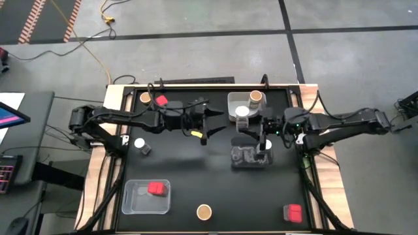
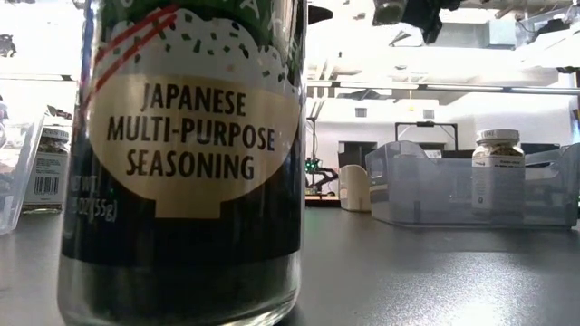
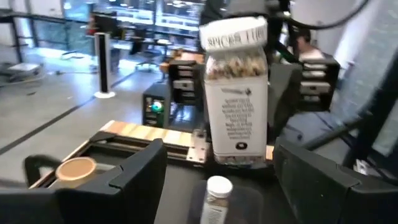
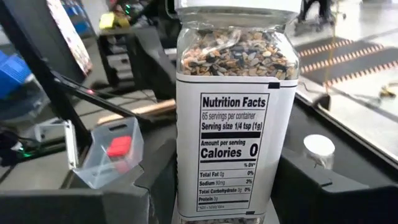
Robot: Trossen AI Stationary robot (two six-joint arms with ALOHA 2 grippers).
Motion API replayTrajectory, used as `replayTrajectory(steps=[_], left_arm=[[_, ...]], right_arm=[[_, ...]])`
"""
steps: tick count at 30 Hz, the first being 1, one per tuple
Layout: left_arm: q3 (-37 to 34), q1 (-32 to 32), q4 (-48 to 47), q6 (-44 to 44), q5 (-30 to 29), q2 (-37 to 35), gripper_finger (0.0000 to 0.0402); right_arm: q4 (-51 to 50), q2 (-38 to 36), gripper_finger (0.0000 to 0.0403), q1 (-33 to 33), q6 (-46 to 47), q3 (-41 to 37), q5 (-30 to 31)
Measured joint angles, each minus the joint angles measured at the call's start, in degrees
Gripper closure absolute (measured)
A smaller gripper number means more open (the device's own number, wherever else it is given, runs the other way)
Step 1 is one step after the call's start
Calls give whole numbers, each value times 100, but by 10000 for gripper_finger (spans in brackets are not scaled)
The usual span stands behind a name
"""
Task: Sort spices by type
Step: Put the center left white spice bottle in the black bin
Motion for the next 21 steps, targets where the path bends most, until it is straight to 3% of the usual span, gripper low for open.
replayTrajectory(steps=[5,10,16,21], left_arm=[[2,-2,129,53,103,4,123],[125,-61,312,-541,126,345,123],[698,-271,474,-217,149,861,123],[781,-270,450,-32,123,861,123]], right_arm=[[231,134,175,133,-450,0,2],[378,203,175,152,-688,0,1],[243,90,175,148,-730,-2,1],[139,-31,175,148,-806,-2,-110]])
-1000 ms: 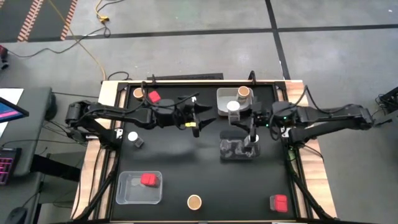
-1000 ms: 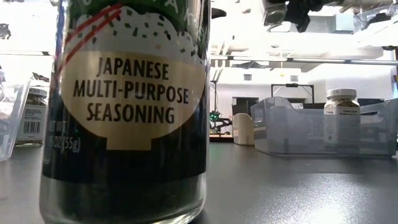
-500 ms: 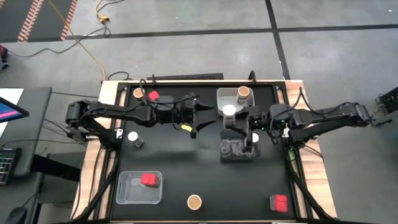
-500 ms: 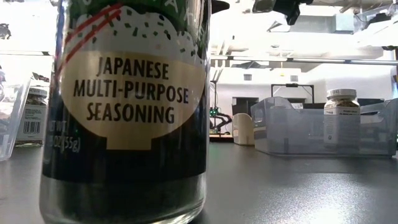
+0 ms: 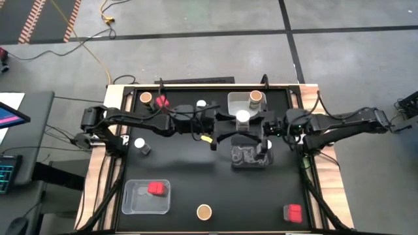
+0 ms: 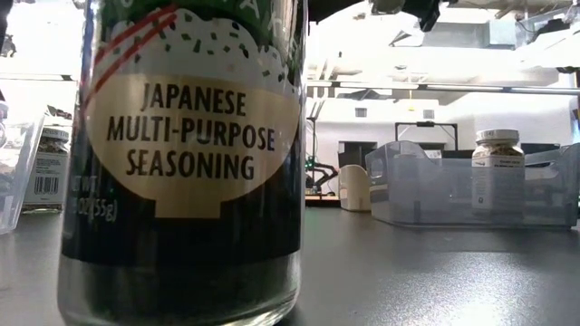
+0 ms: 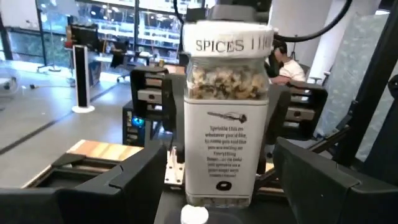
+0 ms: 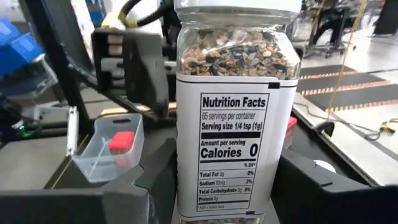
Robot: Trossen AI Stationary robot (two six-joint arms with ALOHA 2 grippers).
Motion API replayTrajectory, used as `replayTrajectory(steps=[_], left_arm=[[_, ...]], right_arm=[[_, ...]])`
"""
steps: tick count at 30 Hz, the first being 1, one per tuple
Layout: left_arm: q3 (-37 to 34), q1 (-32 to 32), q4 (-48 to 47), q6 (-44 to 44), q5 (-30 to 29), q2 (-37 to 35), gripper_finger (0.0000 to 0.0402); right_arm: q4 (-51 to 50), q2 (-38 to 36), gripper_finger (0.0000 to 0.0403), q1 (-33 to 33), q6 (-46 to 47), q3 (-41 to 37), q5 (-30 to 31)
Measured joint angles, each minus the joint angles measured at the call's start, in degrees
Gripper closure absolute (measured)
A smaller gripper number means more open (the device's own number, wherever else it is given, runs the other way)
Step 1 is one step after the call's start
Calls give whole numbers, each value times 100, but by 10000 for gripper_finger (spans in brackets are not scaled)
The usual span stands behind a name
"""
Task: Sort spices by type
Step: Put the center left white spice bottle in the black bin
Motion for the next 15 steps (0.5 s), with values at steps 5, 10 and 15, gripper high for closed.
replayTrajectory(steps=[5,10,15], left_arm=[[7,19,218,-11,-13,76,123],[173,-1,297,-137,-19,289,123],[438,-29,171,-105,-1,465,123]], right_arm=[[-16,9,175,0,11,2,-39],[24,9,175,0,14,2,-151],[-3,8,175,0,16,2,-159]])
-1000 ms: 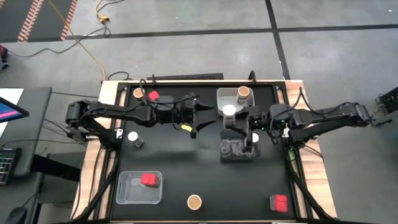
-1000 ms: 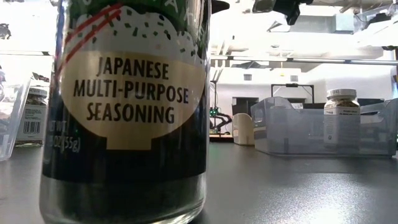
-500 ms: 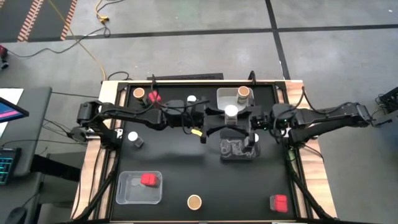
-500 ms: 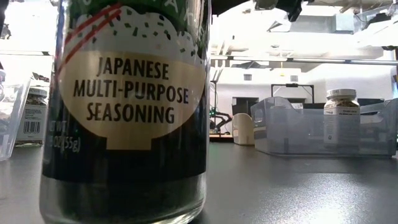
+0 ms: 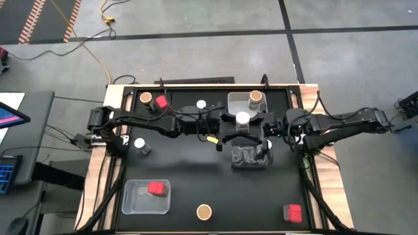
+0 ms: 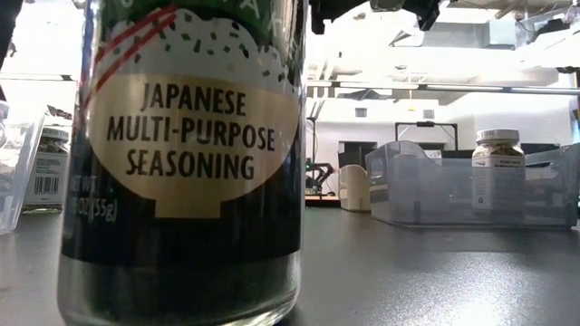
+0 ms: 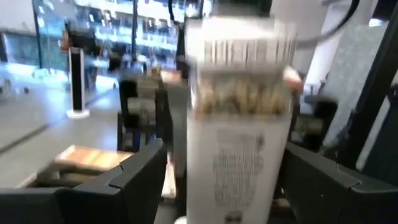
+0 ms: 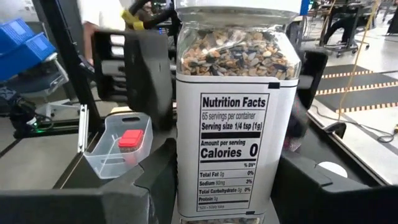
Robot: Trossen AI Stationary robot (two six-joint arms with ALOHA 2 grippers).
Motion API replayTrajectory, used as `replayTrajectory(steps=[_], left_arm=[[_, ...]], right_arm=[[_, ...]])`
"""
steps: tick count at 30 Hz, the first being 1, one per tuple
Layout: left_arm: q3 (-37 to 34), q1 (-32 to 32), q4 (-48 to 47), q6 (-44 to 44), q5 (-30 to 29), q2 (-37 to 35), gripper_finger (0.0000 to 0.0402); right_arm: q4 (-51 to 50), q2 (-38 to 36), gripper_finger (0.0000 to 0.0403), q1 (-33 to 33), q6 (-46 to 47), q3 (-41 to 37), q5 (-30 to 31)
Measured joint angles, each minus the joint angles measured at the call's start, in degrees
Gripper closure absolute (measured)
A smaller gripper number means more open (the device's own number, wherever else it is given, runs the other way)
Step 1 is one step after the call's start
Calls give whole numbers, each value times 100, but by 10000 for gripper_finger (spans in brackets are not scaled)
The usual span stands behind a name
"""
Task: Sort spices by type
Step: Put the center left white spice bottle in the black bin
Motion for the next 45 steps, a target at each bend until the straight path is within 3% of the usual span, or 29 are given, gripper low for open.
replayTrajectory(steps=[6,18,45], left_arm=[[151,-1,-46,3,-5,122,129],[162,-1,23,264,-7,112,207],[160,40,-4,358,-43,114,199]], right_arm=[[-69,1,175,-7,2,0,1],[-149,-1,175,-57,-2,0,0],[-215,1,159,-98,236,0,22]])
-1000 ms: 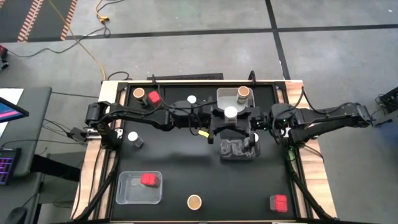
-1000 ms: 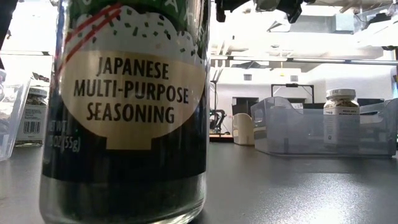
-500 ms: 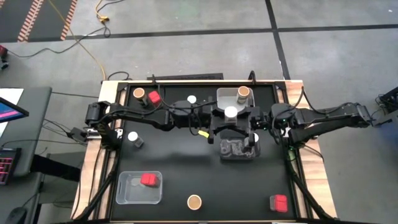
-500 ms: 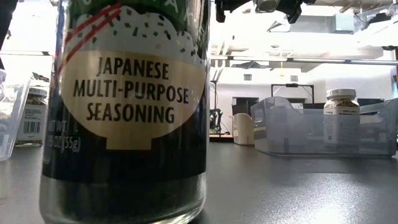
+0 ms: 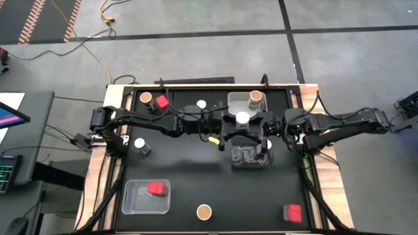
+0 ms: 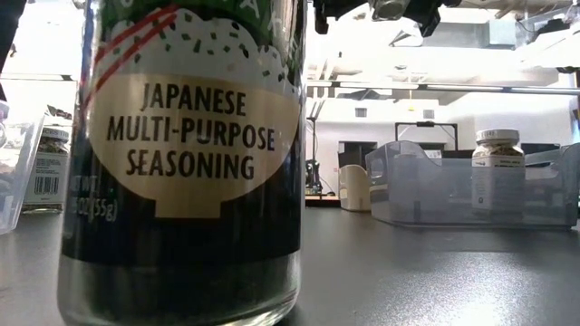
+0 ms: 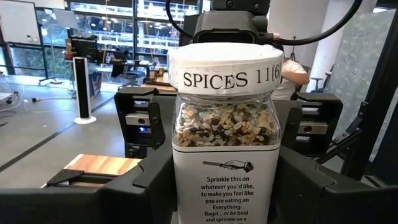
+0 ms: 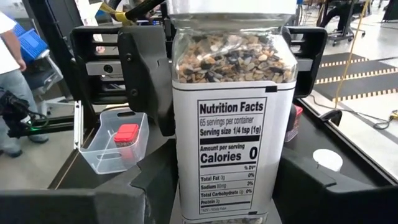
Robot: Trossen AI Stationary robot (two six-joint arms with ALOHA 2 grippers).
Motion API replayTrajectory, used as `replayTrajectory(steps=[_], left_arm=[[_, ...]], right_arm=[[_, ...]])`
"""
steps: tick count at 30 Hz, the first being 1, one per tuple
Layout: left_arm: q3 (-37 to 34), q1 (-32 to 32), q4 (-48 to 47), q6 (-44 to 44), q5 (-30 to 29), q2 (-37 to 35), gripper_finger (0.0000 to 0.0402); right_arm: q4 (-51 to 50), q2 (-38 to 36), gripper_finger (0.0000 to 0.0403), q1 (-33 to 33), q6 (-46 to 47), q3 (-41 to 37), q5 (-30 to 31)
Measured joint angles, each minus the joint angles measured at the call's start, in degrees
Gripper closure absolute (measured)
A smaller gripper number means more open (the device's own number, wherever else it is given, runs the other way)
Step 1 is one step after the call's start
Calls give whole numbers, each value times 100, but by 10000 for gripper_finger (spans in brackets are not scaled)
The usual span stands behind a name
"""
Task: Sort spices by type
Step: Put the center left white spice bottle in the black bin
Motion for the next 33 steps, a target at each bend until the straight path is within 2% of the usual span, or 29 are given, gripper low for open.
replayTrajectory(steps=[12,17,29,33], left_arm=[[0,55,-36,13,-60,0,199],[-2,100,-135,-10,-19,0,199],[-7,273,-655,30,-2,0,199],[-7,278,-1029,25,17,-2,199]], right_arm=[[-34,-51,130,-221,689,0,17],[-229,-132,118,-211,688,0,28],[-1622,-430,117,-211,792,13,24],[-2281,-531,117,-211,822,311,20]])
